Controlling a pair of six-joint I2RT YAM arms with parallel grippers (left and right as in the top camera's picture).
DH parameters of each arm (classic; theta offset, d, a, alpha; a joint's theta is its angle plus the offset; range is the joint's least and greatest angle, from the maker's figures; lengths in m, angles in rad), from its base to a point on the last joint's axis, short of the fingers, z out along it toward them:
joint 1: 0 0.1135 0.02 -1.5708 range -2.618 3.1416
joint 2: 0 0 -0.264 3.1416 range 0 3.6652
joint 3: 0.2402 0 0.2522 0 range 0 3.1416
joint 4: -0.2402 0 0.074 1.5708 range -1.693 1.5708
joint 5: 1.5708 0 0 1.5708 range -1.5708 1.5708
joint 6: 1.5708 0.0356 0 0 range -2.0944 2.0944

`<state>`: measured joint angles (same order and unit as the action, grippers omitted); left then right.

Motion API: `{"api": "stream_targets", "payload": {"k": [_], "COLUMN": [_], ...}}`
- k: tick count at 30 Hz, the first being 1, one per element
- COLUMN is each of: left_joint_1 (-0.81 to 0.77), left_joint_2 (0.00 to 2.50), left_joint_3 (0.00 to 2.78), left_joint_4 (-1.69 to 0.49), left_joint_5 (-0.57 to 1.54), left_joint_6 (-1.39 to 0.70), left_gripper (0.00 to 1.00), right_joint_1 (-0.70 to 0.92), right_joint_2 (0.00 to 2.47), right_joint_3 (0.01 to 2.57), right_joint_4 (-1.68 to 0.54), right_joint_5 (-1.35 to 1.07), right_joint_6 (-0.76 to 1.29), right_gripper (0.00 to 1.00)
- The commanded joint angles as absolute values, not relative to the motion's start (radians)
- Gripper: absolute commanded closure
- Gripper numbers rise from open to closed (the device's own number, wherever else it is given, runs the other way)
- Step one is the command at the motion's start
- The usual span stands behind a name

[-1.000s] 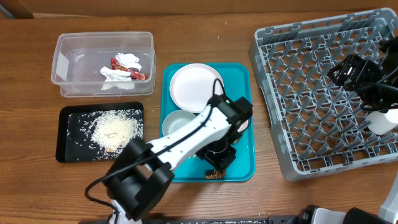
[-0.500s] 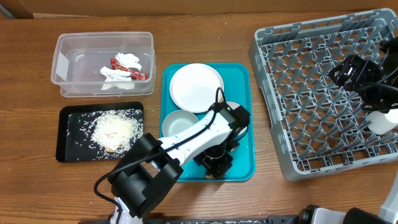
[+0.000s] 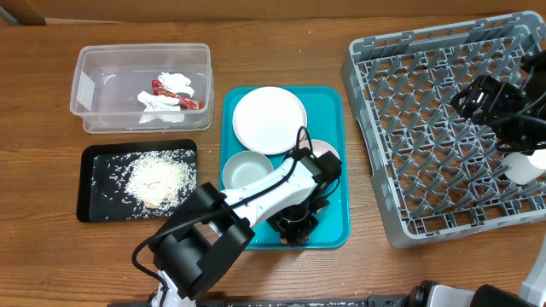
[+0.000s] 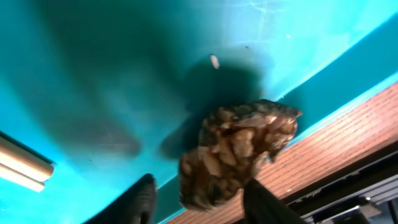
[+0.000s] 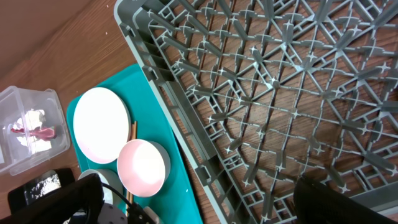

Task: Sort waste into correct bins and load items into the dishwasher
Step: 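Reach the left gripper to the brown food scrap on the teal tray and grasp, then carry the food scrap left and drop it onto the black tray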

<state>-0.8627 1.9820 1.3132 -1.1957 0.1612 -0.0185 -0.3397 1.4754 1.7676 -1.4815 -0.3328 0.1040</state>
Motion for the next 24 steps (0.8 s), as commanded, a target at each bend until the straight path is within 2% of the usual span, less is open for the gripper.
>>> {"api": "stream_targets", "payload": {"k": [1,10,18,24], "left_joint_1": [-0.87,-0.871,-0.871,-0.865], "left_joint_2": [1.992,1.992,1.967,1.844], "left_joint_3": [1.302,1.302,1.318,1.365], "left_joint_4": [-1.189,-1.203,-1.217,-1.226], "left_joint_5": [0.158,0.157,0.074,-0.019], "left_joint_6": [-0.007,-0.007,-0.094,-0.149], "left_gripper": [0.62,0.96,0.96,0.96], "right_joint_1": [-0.337,-0.337,-0.337,-0.337], "right_joint_2": [1.472,1.472,1.472,1.472], "right_joint_3": [1.773,1.773,1.773,1.773], "right_joint_4": [-1.477,-1.477,-1.48,-1.481], "right_joint_5": [-0.326,-0.326,-0.326,-0.326], "right_joint_6": [0.097,0.097,0.097,0.097], "right_gripper": [0.0,0.0,0.0,0.0]}}
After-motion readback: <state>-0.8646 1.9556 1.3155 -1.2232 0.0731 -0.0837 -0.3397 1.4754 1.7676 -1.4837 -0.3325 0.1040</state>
